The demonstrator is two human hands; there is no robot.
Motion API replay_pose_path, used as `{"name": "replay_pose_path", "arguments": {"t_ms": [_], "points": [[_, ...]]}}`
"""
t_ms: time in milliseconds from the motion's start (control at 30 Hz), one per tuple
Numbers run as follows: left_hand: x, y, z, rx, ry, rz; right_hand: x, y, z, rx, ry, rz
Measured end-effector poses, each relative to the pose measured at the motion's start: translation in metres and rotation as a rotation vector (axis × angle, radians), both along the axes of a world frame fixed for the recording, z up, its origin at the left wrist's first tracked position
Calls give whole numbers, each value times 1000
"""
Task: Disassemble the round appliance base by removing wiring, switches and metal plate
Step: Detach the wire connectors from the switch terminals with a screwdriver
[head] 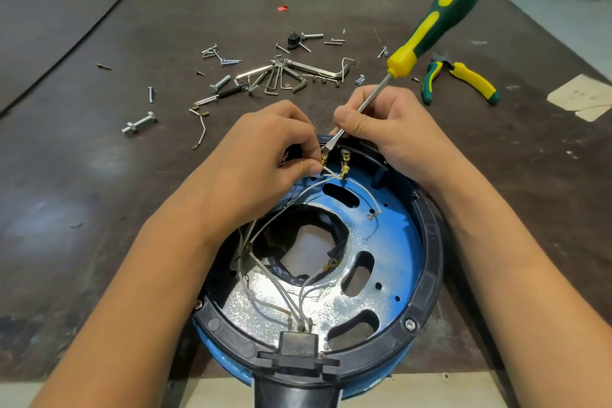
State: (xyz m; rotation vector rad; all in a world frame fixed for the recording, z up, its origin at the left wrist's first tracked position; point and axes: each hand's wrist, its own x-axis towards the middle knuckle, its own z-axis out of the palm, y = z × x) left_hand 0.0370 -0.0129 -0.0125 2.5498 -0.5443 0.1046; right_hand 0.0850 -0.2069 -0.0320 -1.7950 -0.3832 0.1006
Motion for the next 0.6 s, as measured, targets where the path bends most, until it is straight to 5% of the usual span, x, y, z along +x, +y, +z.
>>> {"name": "replay_pose_path", "arguments": {"t_ms": [600], "points": [[-1,0,1,-8,42,23,4,6,10,-17,269,-45]]}}
